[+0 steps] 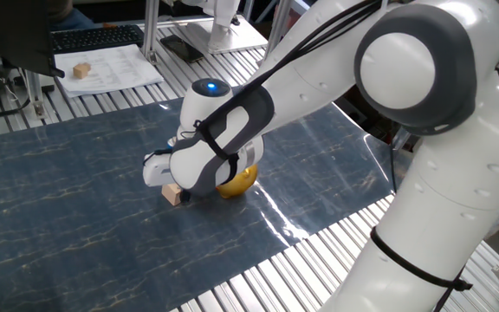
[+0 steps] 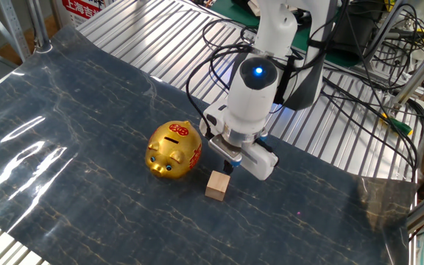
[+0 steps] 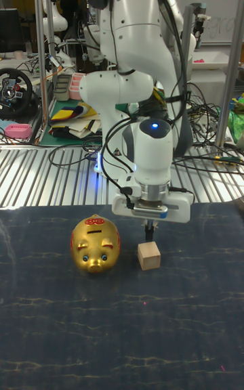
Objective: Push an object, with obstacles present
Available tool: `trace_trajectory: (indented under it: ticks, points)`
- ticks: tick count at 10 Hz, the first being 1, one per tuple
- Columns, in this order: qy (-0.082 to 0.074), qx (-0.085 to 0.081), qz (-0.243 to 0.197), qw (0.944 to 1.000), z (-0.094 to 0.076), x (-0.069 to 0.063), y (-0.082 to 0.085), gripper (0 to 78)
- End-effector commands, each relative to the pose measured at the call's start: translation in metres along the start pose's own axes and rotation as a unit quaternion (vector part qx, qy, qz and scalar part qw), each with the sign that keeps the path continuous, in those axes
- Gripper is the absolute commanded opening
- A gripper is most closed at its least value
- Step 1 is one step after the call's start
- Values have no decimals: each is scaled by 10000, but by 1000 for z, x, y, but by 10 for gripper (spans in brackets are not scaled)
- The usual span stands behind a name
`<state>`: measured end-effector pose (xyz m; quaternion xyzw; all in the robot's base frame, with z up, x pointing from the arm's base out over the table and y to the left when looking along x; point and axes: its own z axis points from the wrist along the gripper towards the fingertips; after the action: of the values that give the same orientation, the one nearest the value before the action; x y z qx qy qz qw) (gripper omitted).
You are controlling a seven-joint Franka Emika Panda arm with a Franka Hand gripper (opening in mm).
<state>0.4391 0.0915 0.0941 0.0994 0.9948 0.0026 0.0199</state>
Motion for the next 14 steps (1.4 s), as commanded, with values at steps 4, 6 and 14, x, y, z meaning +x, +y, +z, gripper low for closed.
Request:
trace_trajectory:
  ticks: [4, 6, 14]
  points:
    - [-16, 6, 661, 9978, -10, -19, 0, 0]
    - [-86, -14, 1056, 9944, -14, -28, 0, 0]
    - [22, 118, 1625, 9866, -20, -32, 11, 0]
